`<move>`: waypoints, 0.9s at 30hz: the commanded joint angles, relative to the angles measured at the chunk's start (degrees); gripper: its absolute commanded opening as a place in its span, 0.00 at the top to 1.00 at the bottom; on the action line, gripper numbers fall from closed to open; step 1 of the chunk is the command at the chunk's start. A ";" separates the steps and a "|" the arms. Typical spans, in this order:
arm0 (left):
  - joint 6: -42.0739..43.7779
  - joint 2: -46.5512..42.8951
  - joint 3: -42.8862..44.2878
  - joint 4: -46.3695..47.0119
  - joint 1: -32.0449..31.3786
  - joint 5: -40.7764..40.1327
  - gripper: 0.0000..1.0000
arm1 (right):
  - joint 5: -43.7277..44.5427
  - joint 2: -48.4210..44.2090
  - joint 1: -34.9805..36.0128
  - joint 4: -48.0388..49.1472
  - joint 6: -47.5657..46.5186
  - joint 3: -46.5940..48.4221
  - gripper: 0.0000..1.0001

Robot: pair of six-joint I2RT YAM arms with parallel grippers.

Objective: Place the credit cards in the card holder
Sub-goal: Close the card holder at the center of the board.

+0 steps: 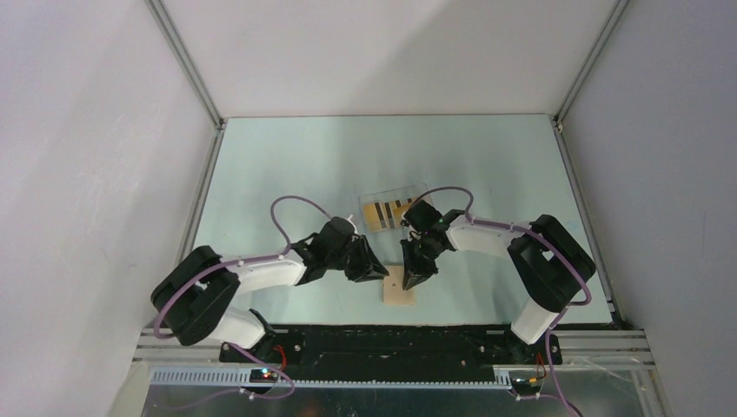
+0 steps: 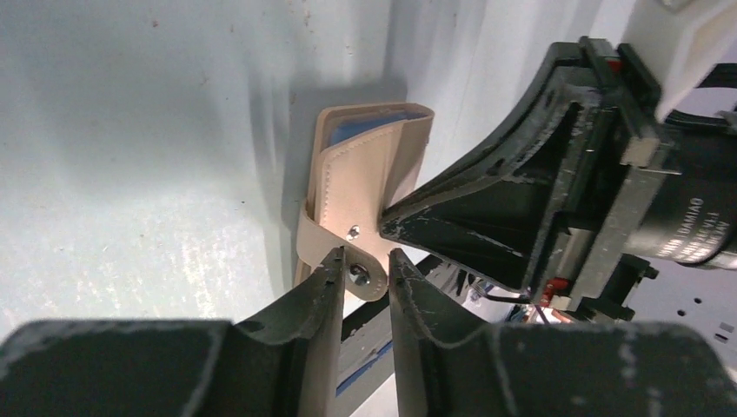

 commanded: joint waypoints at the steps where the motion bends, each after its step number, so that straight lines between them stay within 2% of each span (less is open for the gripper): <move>1: -0.73 2.22 1.68 1.92 -0.70 1.68 0.72 | 5.49 3.42 0.50 3.24 0.87 -0.95 0.92; 11: -1.73 4.32 2.83 2.21 -2.28 0.60 0.75 | 0.57 0.82 -1.50 5.34 2.95 -0.92 0.90; 20: -2.91 6.44 4.61 3.22 -3.60 0.98 0.62 | -2.86 -1.97 -3.07 6.92 4.09 -0.92 0.86; 23: -3.12 7.10 4.81 3.37 -4.11 0.82 0.63 | -3.52 -2.33 -3.58 6.69 3.97 -0.92 0.86; 27: -3.64 7.07 4.49 3.79 -4.21 -0.18 0.69 | -5.08 -4.32 -4.35 7.91 4.78 -2.24 0.86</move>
